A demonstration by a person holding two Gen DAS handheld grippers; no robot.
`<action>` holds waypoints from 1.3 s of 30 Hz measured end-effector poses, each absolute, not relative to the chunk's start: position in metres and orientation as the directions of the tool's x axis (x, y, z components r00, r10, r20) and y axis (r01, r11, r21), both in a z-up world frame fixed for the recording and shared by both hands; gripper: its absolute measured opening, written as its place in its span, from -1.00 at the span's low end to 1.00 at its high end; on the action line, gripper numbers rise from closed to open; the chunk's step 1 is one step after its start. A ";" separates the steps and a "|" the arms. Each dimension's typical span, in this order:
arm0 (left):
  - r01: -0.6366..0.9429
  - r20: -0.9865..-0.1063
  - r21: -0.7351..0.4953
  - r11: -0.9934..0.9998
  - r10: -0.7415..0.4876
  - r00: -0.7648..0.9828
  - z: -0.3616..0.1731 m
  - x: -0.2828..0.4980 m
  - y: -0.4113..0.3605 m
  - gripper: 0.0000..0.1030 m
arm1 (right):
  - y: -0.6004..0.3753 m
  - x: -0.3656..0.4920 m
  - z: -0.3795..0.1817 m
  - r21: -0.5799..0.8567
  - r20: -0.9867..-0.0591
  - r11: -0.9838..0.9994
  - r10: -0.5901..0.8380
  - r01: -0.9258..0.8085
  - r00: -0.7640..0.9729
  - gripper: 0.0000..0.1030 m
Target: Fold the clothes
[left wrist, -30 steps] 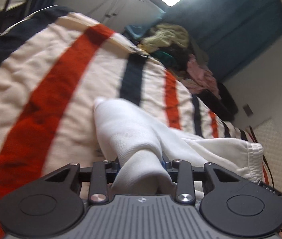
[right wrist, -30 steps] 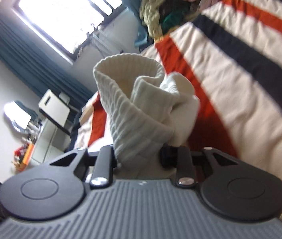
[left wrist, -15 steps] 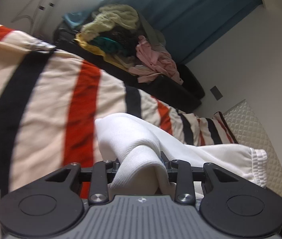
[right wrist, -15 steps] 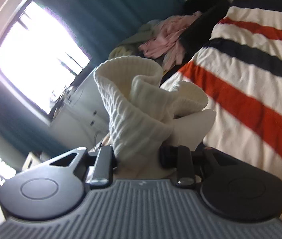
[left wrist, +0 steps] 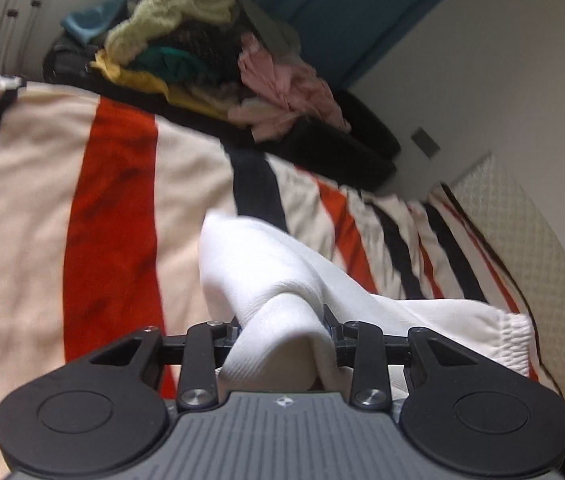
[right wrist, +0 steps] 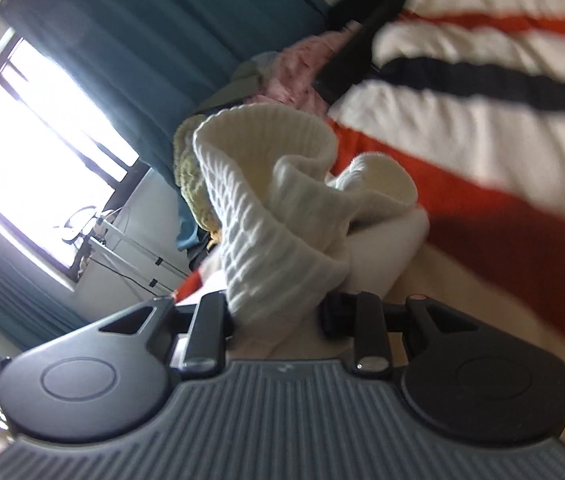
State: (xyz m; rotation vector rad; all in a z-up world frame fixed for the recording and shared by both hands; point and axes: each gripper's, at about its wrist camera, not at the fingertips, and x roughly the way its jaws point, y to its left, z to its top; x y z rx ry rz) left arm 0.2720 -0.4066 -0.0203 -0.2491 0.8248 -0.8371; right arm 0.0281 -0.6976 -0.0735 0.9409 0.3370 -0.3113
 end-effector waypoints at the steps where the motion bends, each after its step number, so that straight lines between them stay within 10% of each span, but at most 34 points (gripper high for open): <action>1: 0.574 -0.547 -0.490 0.657 -0.744 0.385 -0.031 0.269 -0.404 -0.30 | -0.695 0.021 -0.089 0.743 -0.419 0.530 -0.107 0.408 0.902 -0.39; 8: 0.677 -0.544 -0.356 0.645 -0.732 0.411 -0.078 0.242 -0.393 -0.10 | -0.670 -0.008 -0.152 0.762 -0.471 0.440 -0.127 0.476 0.873 -0.21; 17: 0.638 -0.631 -0.258 0.726 -0.626 0.458 -0.026 0.211 -0.375 0.26 | -0.641 -0.015 -0.084 0.574 -0.717 0.393 -0.183 0.718 0.673 -0.19; 27: 0.691 -0.539 -0.159 0.706 -0.648 0.538 0.110 0.108 -0.317 0.66 | -0.570 -0.062 0.033 0.476 -0.626 0.642 -0.233 0.602 0.744 -0.17; 34: 0.717 -0.453 -0.093 0.691 -0.670 0.588 0.171 0.029 -0.258 0.99 | -0.515 -0.115 0.095 0.426 -0.523 0.747 -0.256 0.510 0.813 0.70; 39: 0.729 -0.389 -0.041 0.683 -0.683 0.618 0.205 -0.029 -0.218 0.99 | -0.465 -0.147 0.125 0.322 -0.460 0.832 -0.280 0.452 0.843 0.67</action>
